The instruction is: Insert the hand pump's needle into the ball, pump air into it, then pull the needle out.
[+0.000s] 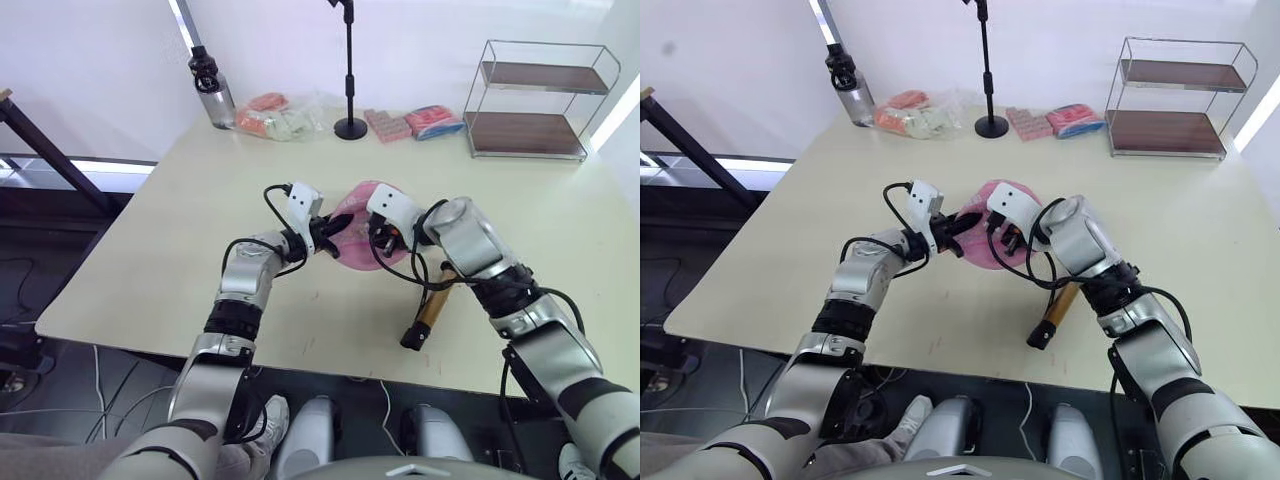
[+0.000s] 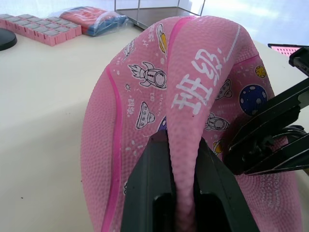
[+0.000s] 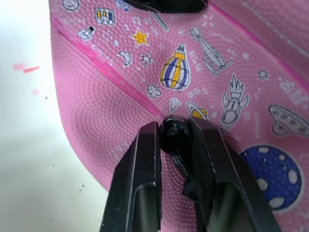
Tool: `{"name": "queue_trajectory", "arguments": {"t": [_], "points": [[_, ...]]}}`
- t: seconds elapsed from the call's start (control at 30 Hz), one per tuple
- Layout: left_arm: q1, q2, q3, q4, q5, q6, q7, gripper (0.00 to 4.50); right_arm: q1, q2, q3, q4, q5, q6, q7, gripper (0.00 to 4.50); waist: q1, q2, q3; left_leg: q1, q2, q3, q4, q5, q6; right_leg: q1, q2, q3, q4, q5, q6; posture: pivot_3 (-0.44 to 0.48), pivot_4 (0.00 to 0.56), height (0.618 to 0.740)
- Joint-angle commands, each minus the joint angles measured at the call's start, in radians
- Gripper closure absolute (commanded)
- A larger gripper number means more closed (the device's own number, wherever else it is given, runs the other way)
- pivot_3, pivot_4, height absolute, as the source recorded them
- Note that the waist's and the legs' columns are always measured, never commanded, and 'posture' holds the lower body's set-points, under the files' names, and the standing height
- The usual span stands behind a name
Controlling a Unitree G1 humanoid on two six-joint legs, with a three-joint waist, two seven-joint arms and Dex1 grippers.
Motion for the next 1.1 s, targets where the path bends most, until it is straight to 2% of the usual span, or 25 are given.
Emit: {"name": "queue_trajectory", "arguments": {"t": [0.03, 0.2, 0.4, 0.53, 0.83, 0.87, 1.0, 1.1], "points": [[0.039, 0.031, 0.013, 0.09, 0.035, 0.027, 0.038, 4.5, 0.077, -0.067, -0.06, -0.015, -0.007, 0.176, -0.092, 4.16, 0.003, 0.0, 0.001, -0.001, -0.001, 0.0, 0.0, 0.0, 0.0, 0.0, -0.001, 0.0, -0.001, 0.0, 0.001, 0.0, 0.15, 0.74], [0.026, 0.026, -0.001, 0.099, 0.033, 0.016, 0.036, 4.5, 0.144, -0.067, -0.075, -0.142, 0.045, 0.204, -0.161, 4.16, 0.005, 0.0, 0.005, -0.003, -0.005, -0.002, -0.001, 0.0, 0.001, 0.0, -0.003, -0.001, -0.002, -0.003, 0.005, 0.0, 0.15, 0.74], [0.015, 0.023, -0.003, 0.106, 0.034, -0.008, 0.038, 4.5, 0.183, -0.101, -0.1, -0.212, 0.101, 0.155, -0.202, 4.16, 0.007, -0.001, 0.01, -0.005, -0.006, -0.003, 0.0, 0.001, 0.002, 0.001, -0.003, -0.005, -0.002, -0.003, 0.005, 0.0, 0.15, 0.74], [0.005, 0.024, -0.01, 0.12, 0.032, -0.035, 0.024, 4.5, 0.186, -0.086, -0.164, -0.236, 0.157, 0.209, -0.249, 4.16, 0.01, 0.0, 0.012, -0.009, -0.008, -0.007, 0.0, 0.001, 0.002, 0.0, -0.003, -0.007, -0.002, -0.003, 0.008, 0.0, 0.15, 0.74], [-0.063, 0.023, -0.041, 0.226, 0.053, -0.12, 0.0, 4.5, 0.222, -0.104, -0.19, -0.285, 0.238, 0.122, -0.301, 4.16, 0.017, 0.0, 0.014, -0.014, -0.011, -0.018, 0.002, 0.002, 0.002, 0.001, -0.003, -0.015, -0.003, -0.002, 0.01, 0.0, 0.15, 0.74], [-0.069, 0.023, -0.043, 0.236, 0.053, -0.125, -0.001, 4.5, 0.228, -0.117, -0.184, -0.292, 0.242, 0.1, -0.297, 3.66, 0.017, 0.0, 0.014, -0.014, -0.011, -0.018, 0.002, 0.002, 0.003, 0.001, -0.003, -0.015, -0.003, -0.002, 0.011, 0.0, 0.15, 0.74], [-0.085, 0.024, -0.048, 0.271, 0.06, -0.149, -0.014, 4.5, 0.253, -0.149, -0.204, -0.349, 0.281, 0.064, -0.285, 2.22, 0.011, -0.003, 0.019, -0.014, -0.012, -0.018, 0.003, 0.003, 0.004, 0.001, -0.003, -0.014, -0.003, -0.002, 0.011, 0.0, 0.15, 0.74], [-0.091, 0.024, -0.046, 0.286, 0.062, -0.159, -0.02, 4.5, 0.289, -0.185, -0.248, -0.421, 0.325, 0.014, -0.264, 0.8, 0.008, -0.003, 0.021, -0.014, -0.012, -0.019, 0.003, 0.003, 0.004, 0.001, -0.002, -0.015, -0.002, -0.002, 0.011, 0.0, 0.15, 0.74]]}}
